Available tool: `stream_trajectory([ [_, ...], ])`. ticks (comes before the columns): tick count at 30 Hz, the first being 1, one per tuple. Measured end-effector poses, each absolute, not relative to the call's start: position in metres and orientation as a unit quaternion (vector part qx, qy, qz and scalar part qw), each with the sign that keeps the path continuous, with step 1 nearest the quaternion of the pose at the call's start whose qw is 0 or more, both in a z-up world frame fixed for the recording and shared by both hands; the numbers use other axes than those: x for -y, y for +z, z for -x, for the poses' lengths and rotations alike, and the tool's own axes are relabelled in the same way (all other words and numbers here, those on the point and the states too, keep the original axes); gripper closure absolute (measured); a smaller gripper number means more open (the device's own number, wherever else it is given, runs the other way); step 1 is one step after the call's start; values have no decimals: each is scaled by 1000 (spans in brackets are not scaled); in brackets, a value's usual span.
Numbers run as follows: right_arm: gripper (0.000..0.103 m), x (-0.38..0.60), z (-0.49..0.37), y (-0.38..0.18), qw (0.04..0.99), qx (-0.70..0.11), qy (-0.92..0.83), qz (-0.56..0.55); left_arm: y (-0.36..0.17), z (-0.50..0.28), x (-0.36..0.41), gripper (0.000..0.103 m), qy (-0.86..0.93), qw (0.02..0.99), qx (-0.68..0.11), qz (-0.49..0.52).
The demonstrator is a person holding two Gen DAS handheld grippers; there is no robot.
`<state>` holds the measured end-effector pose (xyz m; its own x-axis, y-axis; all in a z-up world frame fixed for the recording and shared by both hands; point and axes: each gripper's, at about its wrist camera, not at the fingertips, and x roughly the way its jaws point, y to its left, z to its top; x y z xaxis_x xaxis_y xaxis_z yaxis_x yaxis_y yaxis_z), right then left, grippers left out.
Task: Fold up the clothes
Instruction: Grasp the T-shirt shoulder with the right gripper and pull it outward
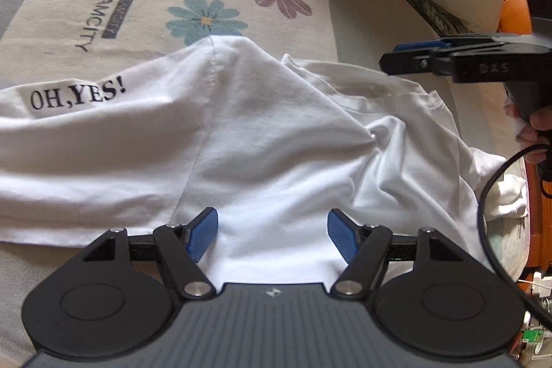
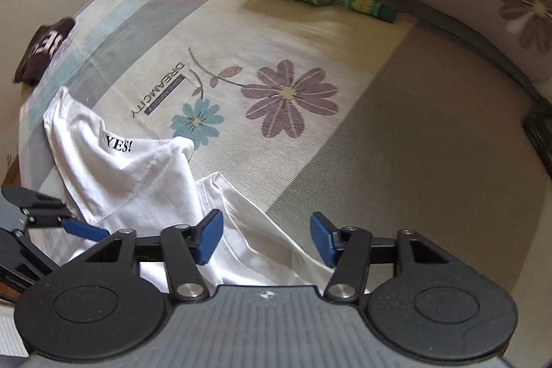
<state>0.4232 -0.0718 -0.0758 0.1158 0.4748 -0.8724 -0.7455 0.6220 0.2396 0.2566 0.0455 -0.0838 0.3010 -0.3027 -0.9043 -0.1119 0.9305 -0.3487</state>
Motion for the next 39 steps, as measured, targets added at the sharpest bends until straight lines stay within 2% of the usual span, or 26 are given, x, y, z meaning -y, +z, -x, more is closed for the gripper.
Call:
stream_trajectory([
  [2,54,54,-431,-88,712,-512,454,159,-77,-258,-53,33,-35,803,-570,169],
  [12,54,2,-436,-118,634,-493,555,215,-64,-266,-62,33,8,834,-528,161],
  [15,54,-9,-419,-117,624,-462,567,273,-65,-268,-62,33,15,836,-524,159],
  [16,59,-12,-412,-116,620,-450,571,295,-65,-268,-62,33,18,835,-525,163],
  [17,81,-14,-407,-115,611,-446,577,308,-66,-270,-63,33,16,834,-526,168],
  [18,91,-14,-403,-114,610,-440,579,315,-66,-271,-63,33,13,834,-526,167],
  [20,95,-13,-396,-111,609,-427,582,328,-64,-274,-63,33,11,836,-523,166],
  [35,96,7,-473,-96,745,-404,456,272,-41,-301,-75,33,12,859,-491,144],
  [39,95,12,-485,-100,751,-434,445,225,-44,-312,-78,33,9,863,-487,132],
])
